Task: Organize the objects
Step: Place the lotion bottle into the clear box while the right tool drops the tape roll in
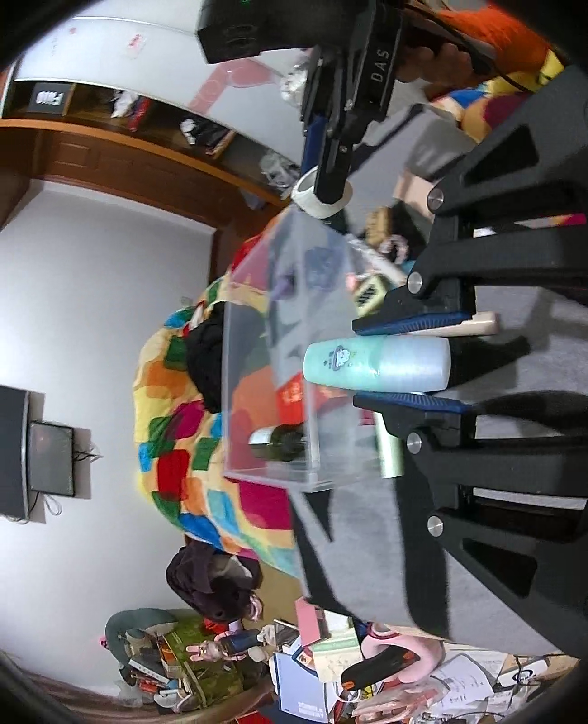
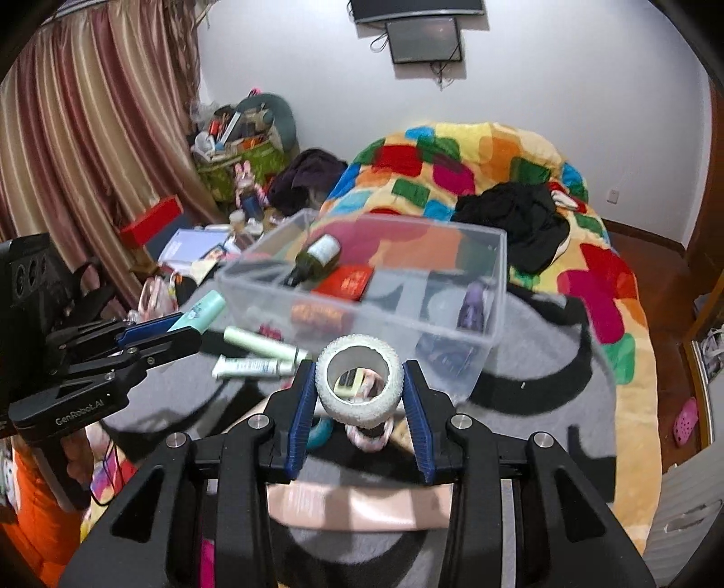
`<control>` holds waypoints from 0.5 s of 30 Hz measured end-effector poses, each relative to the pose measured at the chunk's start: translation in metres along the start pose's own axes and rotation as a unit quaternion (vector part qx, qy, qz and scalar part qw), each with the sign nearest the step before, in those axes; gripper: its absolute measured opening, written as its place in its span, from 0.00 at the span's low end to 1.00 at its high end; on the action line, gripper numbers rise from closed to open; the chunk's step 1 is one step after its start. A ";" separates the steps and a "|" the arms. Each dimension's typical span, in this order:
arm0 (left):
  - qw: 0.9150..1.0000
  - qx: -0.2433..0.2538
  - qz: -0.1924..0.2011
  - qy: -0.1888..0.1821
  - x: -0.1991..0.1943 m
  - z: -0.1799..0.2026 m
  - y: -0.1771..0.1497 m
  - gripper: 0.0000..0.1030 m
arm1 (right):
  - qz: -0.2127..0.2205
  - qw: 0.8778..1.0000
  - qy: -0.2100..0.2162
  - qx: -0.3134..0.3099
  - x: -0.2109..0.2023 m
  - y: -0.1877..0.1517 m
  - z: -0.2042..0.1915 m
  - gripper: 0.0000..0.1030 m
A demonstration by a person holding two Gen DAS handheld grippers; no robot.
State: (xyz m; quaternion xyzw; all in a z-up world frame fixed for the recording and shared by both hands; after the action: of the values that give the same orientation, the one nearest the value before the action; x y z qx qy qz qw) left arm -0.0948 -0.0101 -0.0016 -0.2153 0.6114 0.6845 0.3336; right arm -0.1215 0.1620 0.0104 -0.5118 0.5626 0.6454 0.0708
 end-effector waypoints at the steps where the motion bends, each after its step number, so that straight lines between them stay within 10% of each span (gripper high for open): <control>1: 1.000 -0.003 0.003 -0.001 0.000 -0.001 0.005 0.23 | 0.005 1.000 -0.002 0.002 -0.001 0.004 0.001 0.33; 15: 1.000 -0.015 0.010 0.008 0.026 -0.003 0.048 0.23 | 0.003 0.999 -0.023 0.035 0.029 0.045 0.026 0.33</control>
State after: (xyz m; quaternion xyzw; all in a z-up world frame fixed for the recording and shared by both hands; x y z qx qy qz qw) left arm -0.1477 -0.0099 0.0132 -0.2202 0.6058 0.6949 0.3187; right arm -0.1801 0.1523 0.0140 -0.4927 0.5843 0.6370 0.0999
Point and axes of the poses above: each gripper's, at about its wrist camera, not at the fingertips, and x roughly the way its jaws point, z to its right, y to its top, the point moved 3 cm from there along x, roughly the way its jaws point, and after that the axes turned 6 degrees about -z, right-handed, at the moved point
